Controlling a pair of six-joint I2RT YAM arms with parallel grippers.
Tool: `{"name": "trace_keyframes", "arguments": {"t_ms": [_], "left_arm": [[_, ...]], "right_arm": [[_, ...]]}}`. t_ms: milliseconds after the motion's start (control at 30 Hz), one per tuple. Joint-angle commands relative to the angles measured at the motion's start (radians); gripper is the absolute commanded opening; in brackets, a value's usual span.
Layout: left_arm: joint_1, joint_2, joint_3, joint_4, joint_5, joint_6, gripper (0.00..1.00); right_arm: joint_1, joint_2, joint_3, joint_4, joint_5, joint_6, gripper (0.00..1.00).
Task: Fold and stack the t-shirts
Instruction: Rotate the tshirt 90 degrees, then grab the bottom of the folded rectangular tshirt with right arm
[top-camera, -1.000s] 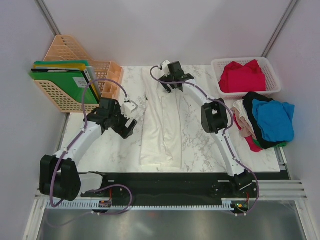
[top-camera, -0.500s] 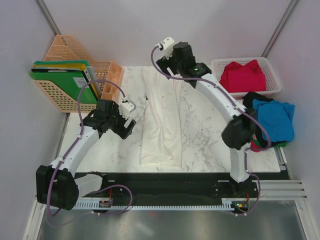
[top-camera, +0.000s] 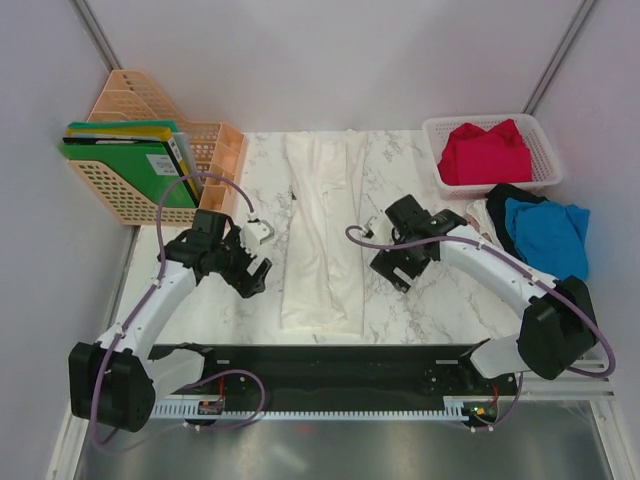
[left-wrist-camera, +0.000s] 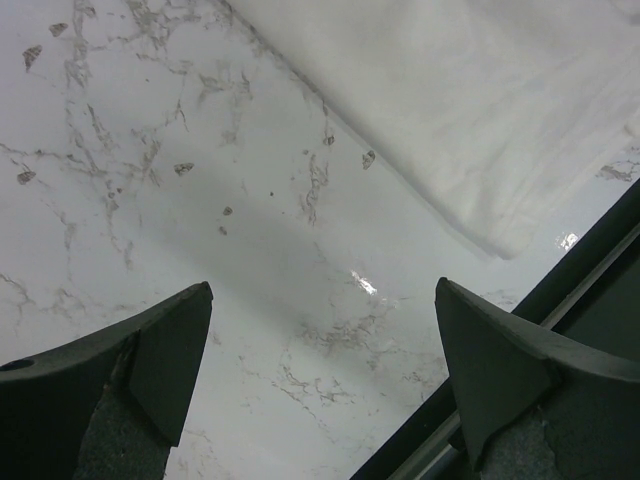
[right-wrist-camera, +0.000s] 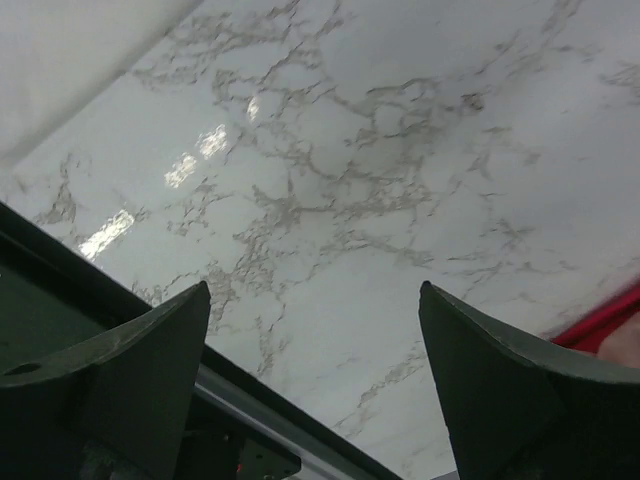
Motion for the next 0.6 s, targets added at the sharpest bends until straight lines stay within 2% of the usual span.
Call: {"name": "trace_keyframes", "arguments": {"t_ms": [0, 100, 133, 200, 267, 333, 433, 467, 500, 567], "left_arm": [[-0.003, -0.023, -0.039, -0.035, 0.024, 0.046, 1.00], [-0.003, -0.004, -0.077, -0.032, -0.056, 0.064, 0.99], [-0.003, -0.006, -0.082, -0.035, -0.073, 0.066, 0.98], [-0.002, -0.027, -0.073, -0.033, -0.087, 0.055, 0.98], [-0.003, -0.067, -0.048, -0.027, -0.055, 0.031, 0.98], [-0.003, -0.090, -0.031, 0.000, -0.041, -0.007, 0.98], [-0.002, -0.162, -0.057, 0.060, -0.073, -0.031, 0.98], [-0.003, -0.188, -0.068, 0.101, -0.120, -0.028, 0.98], [-0.003, -0.237, -0.091, 0.117, -0.149, -0.026, 0.99], [-0.003, -0.273, -0.102, 0.131, -0.215, -0.005, 1.00]], "right_arm": [[0.007, -0.097, -0.041, 0.007, -0.100, -0.024, 0.93], [0.013, -0.058, 0.006, 0.053, -0.178, 0.022, 0.89], [0.018, -0.039, 0.026, 0.043, -0.193, 0.037, 0.84], [0.025, -0.057, 0.067, 0.037, -0.213, 0.034, 0.83], [0.032, -0.073, 0.081, 0.003, -0.275, -0.016, 0.86], [0.070, -0.070, 0.080, -0.073, -0.314, -0.100, 0.93], [0.157, -0.074, -0.010, -0.050, -0.287, -0.135, 0.98], [0.182, -0.082, -0.044, -0.010, -0.267, -0.106, 0.95], [0.241, -0.090, -0.098, 0.063, -0.247, -0.087, 0.87], [0.345, -0.056, -0.121, 0.105, -0.187, -0.054, 0.86]]}}
